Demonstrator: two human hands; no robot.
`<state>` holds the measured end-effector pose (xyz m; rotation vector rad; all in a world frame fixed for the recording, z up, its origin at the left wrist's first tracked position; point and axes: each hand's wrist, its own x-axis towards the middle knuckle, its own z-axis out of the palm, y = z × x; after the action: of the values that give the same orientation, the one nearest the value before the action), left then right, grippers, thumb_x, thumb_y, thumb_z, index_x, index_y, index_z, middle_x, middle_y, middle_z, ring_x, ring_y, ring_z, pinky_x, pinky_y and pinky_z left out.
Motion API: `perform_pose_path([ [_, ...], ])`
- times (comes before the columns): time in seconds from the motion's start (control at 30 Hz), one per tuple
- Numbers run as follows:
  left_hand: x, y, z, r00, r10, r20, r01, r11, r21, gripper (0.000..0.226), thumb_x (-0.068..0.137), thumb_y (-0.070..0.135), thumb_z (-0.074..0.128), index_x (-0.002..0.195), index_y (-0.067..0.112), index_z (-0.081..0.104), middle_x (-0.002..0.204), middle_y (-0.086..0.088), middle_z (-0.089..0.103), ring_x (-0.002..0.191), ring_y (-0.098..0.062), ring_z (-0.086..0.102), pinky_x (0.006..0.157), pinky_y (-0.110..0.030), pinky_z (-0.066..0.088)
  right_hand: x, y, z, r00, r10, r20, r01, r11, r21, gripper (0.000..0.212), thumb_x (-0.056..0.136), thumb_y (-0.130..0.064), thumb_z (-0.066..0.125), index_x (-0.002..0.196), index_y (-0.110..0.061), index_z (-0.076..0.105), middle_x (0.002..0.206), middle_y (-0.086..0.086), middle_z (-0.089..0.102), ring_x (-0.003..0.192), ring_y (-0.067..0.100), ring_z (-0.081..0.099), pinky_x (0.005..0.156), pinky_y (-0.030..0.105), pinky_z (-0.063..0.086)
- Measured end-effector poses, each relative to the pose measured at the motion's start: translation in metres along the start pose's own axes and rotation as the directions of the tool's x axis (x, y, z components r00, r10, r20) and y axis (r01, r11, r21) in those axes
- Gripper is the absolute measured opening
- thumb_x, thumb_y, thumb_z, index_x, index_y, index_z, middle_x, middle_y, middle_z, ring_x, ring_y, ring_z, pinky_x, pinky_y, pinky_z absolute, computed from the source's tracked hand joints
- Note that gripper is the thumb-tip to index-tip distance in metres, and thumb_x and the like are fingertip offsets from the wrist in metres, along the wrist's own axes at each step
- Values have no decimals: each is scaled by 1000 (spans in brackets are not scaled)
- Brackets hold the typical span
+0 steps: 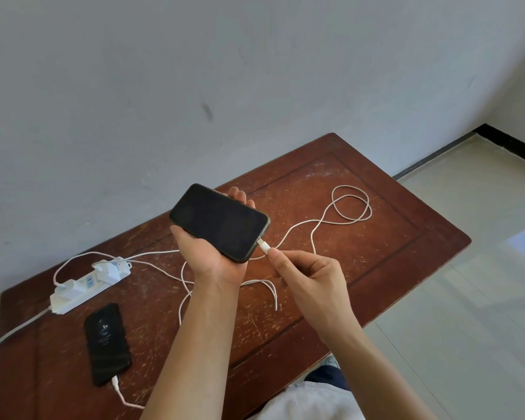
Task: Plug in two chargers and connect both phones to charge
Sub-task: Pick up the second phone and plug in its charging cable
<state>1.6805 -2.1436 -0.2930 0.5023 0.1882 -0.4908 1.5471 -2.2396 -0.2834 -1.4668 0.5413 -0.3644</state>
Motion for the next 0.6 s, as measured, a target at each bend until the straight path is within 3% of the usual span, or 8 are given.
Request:
perform_pose_path([
  [0.2, -4, 9, 3, 999, 10, 47, -14, 997, 82, 70, 97, 67, 37, 129, 11, 63, 132, -19, 63, 124, -37, 61, 97, -55, 52, 3, -5, -5, 999, -20, 29, 22, 996, -84, 16, 90, -30, 72, 91, -18, 82, 57, -9, 68, 44, 1, 51, 41, 10, 36],
  [0.37, -4, 11, 8, 999, 8, 53, -13, 995, 101, 77, 95, 70, 35, 141, 10, 53, 138, -20, 60, 126, -38, 59, 95, -55, 53, 3, -6, -7, 997, 6, 83, 1, 997, -80, 16, 91, -29, 71, 91, -18, 82, 56, -6, 66, 41, 2, 47, 39, 11, 34],
  [0.6, -4, 5, 11, 997, 17, 71, -24, 994, 104, 78, 95, 70, 36, 142, 10, 52, 135, -21, 62, 126, -40, 59, 95, -55, 52, 0, -9, -6, 1000, -3, 14, 3, 1000, -15, 14, 90, -31, 71, 91, -22, 82, 64, 2, 71, 49, 6, 53, 43, 12, 39],
])
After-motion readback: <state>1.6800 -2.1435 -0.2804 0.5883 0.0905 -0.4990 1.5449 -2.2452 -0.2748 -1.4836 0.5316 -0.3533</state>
